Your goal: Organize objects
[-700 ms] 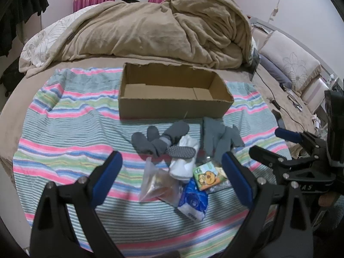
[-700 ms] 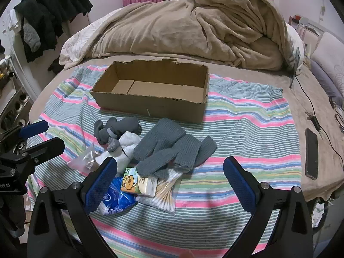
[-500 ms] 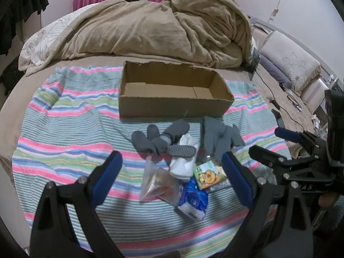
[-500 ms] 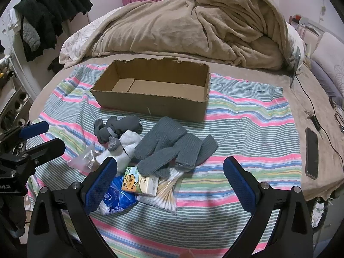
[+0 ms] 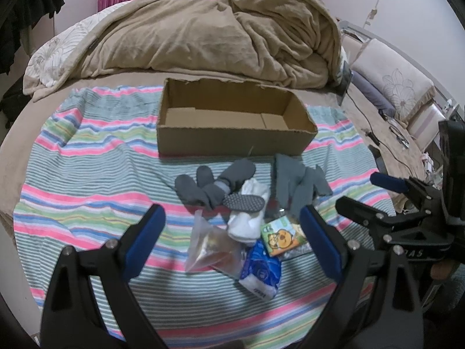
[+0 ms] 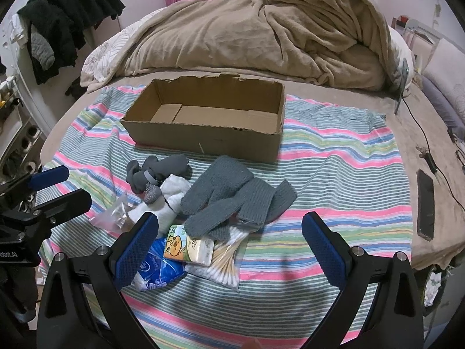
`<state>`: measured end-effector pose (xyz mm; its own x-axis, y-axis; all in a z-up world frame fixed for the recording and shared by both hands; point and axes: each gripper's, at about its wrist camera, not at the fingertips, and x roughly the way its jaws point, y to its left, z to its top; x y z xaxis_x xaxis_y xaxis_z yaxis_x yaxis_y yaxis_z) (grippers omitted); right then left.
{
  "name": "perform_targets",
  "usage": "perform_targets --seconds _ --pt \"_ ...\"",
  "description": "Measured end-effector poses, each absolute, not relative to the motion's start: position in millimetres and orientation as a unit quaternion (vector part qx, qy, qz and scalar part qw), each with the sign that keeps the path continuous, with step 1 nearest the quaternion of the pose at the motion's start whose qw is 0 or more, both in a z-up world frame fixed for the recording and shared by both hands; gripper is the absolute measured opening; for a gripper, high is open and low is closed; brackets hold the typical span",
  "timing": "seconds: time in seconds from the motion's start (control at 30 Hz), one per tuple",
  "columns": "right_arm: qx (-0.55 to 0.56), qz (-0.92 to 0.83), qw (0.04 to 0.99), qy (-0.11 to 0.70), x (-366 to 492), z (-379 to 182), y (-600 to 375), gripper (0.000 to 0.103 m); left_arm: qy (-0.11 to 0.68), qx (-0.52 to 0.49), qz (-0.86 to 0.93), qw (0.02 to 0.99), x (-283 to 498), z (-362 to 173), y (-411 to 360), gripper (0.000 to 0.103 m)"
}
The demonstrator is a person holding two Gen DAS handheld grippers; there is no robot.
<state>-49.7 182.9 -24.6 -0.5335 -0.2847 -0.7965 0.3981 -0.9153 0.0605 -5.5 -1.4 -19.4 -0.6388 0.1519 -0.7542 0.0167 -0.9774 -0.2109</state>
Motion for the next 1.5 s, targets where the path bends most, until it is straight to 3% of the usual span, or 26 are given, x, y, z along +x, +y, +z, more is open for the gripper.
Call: perform_targets --seconds 1.5 --pt "0.425 -0.88 0.202 0.059 -38 -9 184 0.101 -0.105 -0.414 0.903 0.043 4 -15 -3 0.095"
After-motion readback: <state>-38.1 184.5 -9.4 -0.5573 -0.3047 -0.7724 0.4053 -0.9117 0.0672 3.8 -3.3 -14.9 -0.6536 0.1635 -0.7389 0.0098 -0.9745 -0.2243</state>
